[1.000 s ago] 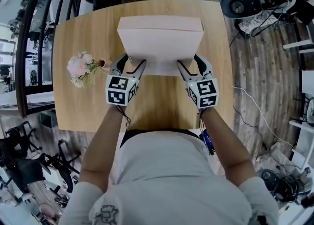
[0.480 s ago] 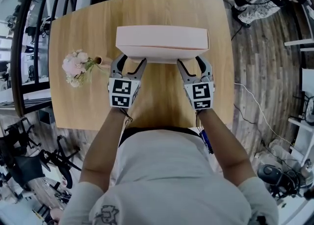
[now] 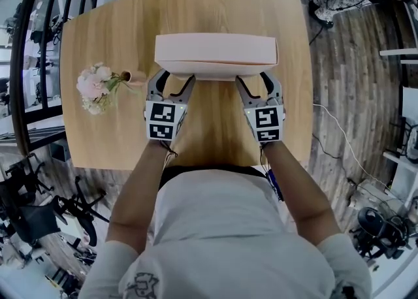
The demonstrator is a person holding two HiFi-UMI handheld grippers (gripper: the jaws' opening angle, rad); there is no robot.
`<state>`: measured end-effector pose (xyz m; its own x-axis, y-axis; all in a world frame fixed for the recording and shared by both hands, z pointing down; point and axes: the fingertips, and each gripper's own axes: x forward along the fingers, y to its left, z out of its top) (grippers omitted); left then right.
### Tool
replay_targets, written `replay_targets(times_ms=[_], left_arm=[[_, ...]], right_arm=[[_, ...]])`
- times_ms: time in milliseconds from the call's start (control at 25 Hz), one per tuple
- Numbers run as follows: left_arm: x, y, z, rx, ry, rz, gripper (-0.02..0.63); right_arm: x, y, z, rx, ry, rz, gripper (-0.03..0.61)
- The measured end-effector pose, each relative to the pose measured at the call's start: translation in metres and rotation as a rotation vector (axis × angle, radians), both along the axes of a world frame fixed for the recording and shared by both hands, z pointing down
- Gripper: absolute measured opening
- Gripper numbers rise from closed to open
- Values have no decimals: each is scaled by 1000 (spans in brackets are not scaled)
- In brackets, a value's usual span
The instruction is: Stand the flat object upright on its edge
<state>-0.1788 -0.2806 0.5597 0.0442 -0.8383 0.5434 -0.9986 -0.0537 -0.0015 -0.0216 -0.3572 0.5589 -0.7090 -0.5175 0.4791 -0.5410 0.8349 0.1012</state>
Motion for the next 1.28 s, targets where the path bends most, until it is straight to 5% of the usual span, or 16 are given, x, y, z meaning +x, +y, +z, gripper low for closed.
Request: replay_targets(times_ms=[1280], left_arm=[[2, 14, 24, 0, 9, -9, 285]], right_arm=[[9, 4, 17, 7, 34, -40, 331]])
